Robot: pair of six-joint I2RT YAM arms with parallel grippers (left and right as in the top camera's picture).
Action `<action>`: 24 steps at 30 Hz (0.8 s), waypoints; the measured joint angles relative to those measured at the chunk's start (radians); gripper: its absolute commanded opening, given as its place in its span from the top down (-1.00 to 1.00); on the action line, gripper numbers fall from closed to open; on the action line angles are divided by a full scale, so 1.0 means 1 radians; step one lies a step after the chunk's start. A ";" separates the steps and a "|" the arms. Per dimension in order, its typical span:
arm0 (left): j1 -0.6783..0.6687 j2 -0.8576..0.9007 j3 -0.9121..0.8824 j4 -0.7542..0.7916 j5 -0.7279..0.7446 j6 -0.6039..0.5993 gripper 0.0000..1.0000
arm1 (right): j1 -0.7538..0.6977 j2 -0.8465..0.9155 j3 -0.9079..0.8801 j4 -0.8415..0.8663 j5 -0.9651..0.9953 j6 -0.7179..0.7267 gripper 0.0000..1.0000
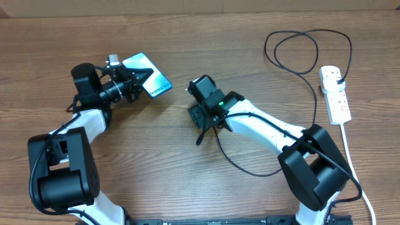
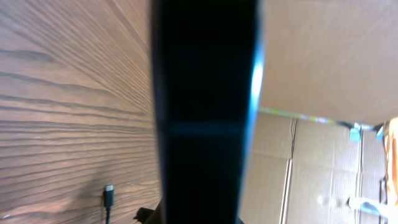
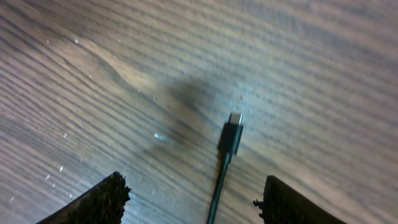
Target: Plug charger to phone and switch on socket
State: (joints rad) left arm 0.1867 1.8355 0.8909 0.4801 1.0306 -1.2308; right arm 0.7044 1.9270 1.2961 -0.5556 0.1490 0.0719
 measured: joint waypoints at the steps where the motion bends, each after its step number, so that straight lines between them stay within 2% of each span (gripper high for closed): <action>1: 0.007 0.000 0.000 -0.006 0.000 0.000 0.92 | 0.003 0.000 0.000 0.005 0.016 -0.010 -0.32; 7: 0.024 0.000 0.000 -0.011 0.001 0.000 0.91 | 0.001 0.021 0.000 0.032 0.076 -0.040 -0.04; 15: 0.024 0.000 0.000 -0.013 0.001 0.000 0.92 | 0.001 0.077 0.000 0.043 0.092 -0.064 0.04; 24: 0.024 0.000 0.000 -0.013 0.001 0.000 0.92 | 0.001 0.108 0.000 0.078 0.094 -0.071 0.23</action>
State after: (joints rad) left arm 0.2111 1.8355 0.8909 0.4675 1.0313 -1.2308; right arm 0.7055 2.0354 1.2961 -0.4774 0.2428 0.0010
